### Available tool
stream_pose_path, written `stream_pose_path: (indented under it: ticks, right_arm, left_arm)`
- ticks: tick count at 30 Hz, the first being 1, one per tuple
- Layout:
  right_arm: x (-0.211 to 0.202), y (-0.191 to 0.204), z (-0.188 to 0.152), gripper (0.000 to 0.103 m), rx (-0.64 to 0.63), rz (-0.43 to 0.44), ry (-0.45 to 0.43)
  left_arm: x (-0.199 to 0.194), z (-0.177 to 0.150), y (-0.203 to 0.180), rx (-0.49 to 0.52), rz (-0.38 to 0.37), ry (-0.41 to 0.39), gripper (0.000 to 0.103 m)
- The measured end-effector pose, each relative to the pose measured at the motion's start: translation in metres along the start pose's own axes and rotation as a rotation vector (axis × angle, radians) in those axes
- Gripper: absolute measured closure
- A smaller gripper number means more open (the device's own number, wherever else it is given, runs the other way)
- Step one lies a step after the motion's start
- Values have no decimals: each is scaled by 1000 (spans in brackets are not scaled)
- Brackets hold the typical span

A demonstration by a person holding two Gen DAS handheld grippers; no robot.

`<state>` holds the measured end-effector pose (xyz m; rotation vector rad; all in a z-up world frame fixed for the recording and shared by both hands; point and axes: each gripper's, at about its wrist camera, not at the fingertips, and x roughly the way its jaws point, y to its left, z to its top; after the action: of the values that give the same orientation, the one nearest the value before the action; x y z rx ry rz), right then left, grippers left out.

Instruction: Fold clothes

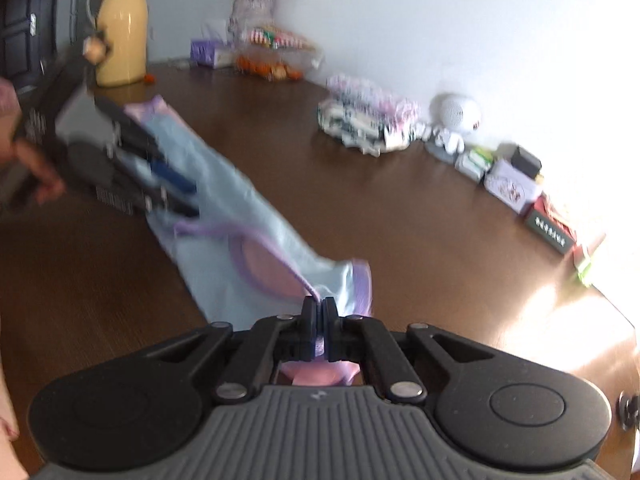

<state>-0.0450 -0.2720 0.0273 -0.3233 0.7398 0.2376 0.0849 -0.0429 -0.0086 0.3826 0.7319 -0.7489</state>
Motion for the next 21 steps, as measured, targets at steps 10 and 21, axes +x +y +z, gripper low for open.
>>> stream_pose_path:
  ticks: [10, 21]
  right_arm:
    - [-13, -22, -15, 72, 236, 56, -94]
    - [42, -15, 11, 80, 235, 34, -84]
  left_arm:
    - [-18, 10, 6, -20, -75, -71, 63]
    - [15, 28, -8, 37, -95, -35, 83]
